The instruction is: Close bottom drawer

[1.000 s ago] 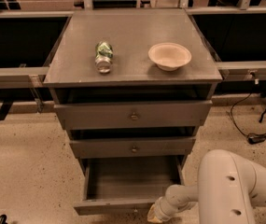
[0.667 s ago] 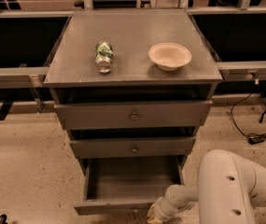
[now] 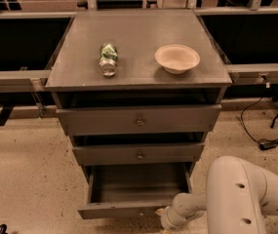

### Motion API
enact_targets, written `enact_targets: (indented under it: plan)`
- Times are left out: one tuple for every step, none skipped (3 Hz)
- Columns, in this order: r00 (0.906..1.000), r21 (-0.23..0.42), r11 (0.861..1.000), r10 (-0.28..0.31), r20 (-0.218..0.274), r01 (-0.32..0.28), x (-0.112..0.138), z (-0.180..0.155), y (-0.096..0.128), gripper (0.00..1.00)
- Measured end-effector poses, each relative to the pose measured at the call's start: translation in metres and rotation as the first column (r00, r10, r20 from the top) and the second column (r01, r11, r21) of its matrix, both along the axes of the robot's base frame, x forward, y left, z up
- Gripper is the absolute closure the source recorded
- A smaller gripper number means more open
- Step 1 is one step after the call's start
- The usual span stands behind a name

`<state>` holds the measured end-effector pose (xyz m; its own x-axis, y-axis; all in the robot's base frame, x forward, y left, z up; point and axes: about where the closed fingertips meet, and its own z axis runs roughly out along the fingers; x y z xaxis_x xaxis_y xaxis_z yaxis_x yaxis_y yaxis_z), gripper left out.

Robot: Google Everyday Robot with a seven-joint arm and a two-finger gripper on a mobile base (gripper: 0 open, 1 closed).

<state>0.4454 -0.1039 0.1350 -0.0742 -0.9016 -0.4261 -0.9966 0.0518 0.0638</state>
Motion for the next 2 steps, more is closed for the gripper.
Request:
enact_targets:
  plan:
    - [1.0000, -0.001, 1.000, 0.007, -0.001, -0.007, -0.0002, 0.0003, 0.0023, 0.24]
    - [0.9996, 0.008, 1.000, -0.004, 0.027, 0.004, 0.0058, 0.0074, -0.0038, 0.47]
